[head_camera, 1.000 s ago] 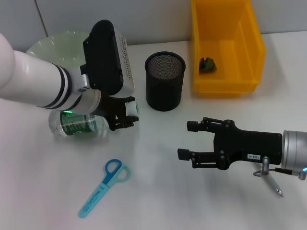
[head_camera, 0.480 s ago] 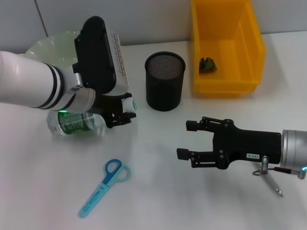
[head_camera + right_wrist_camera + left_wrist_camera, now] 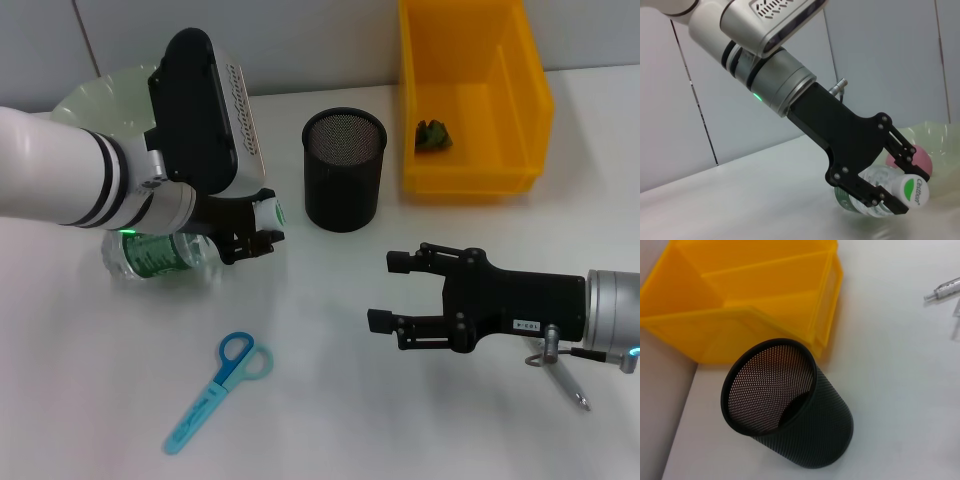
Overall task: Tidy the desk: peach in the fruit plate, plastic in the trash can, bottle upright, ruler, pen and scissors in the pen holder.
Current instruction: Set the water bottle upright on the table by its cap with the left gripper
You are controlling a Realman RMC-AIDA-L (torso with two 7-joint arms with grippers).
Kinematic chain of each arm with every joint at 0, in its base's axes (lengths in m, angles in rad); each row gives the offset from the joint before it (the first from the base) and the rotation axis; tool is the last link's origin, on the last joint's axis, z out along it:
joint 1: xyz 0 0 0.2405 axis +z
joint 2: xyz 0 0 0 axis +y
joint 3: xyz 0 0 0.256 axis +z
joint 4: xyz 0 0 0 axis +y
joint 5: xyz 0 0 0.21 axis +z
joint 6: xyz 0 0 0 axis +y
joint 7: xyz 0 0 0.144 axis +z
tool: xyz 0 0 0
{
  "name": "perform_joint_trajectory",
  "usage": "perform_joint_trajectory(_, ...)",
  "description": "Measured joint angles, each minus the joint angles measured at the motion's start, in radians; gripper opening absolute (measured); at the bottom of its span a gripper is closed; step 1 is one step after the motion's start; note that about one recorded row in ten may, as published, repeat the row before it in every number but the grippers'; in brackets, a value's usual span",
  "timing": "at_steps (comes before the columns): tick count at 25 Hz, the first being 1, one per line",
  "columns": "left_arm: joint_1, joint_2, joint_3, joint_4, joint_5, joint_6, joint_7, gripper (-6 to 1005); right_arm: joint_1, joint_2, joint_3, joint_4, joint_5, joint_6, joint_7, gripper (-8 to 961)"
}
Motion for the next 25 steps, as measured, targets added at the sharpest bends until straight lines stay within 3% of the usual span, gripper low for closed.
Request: perform_joint_trajectory(25, 0.034, -0.001, 0.001, 0.065, -0.002, 0.018, -0.043, 444, 0.008, 0.000, 0.002, 0.000, 0.000, -0.001, 0.000, 843)
